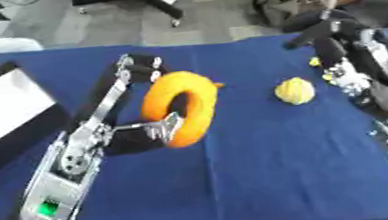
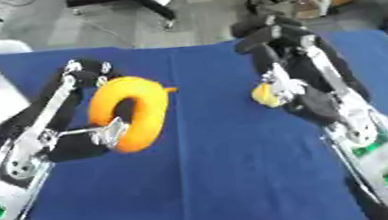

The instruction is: Pick up the objects with one hand, pass them to the other hand, and then place them into the box on the other side of the table.

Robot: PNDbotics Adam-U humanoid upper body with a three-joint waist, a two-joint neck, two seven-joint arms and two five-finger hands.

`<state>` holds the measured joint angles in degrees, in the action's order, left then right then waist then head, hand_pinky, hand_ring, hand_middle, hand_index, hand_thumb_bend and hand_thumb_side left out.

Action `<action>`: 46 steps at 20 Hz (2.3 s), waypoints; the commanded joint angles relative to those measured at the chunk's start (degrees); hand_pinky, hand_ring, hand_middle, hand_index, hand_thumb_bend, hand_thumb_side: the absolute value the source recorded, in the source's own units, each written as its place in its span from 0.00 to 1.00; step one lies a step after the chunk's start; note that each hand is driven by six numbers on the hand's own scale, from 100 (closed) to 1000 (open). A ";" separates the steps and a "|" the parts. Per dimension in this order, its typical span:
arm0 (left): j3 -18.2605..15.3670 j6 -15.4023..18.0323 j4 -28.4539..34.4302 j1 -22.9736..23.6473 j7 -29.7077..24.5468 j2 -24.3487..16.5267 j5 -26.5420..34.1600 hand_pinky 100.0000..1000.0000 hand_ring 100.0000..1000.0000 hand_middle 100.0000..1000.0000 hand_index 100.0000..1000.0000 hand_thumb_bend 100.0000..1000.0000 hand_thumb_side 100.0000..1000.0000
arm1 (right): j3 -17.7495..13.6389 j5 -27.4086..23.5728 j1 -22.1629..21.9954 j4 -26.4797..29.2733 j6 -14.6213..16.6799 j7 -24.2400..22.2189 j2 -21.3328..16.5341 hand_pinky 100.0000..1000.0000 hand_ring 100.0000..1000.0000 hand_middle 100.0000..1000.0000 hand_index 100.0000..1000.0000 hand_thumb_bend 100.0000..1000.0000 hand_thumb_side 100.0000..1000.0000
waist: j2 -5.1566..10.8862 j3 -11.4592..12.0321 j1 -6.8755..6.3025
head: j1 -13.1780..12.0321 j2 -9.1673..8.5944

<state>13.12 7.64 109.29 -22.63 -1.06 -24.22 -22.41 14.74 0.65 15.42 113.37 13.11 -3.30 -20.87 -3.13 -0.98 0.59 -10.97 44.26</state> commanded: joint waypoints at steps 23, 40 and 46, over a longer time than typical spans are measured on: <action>-11.85 -17.25 -64.11 -15.81 -0.47 -19.02 -40.94 0.69 0.60 0.55 0.72 0.58 0.42 | -0.20 1.09 -1.40 1.22 -3.04 -0.45 1.11 0.68 0.77 0.67 0.54 0.00 0.74 | 0.29 -3.49 -0.07 | -8.82 -0.14; -13.99 -9.68 -15.86 -3.48 10.75 -16.75 16.15 0.89 0.59 0.58 0.79 0.07 0.74 | -2.33 3.29 -2.50 1.22 -7.74 2.21 -2.01 0.67 0.79 0.69 0.54 0.00 0.73 | 0.59 -0.92 -0.28 | 5.91 -0.14; -8.19 -7.65 -2.96 -2.48 7.10 -10.09 28.81 0.89 0.57 0.55 0.77 0.07 0.78 | -3.81 6.37 -0.09 -2.04 -11.63 4.35 -7.12 0.68 0.81 0.74 0.61 0.00 0.71 | 0.82 -0.45 0.06 | 19.96 -0.14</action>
<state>4.24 -0.32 103.42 -24.59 6.79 -34.58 3.98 11.85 6.14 14.50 111.47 2.19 0.58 -25.61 -3.18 -1.42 0.74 6.43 44.26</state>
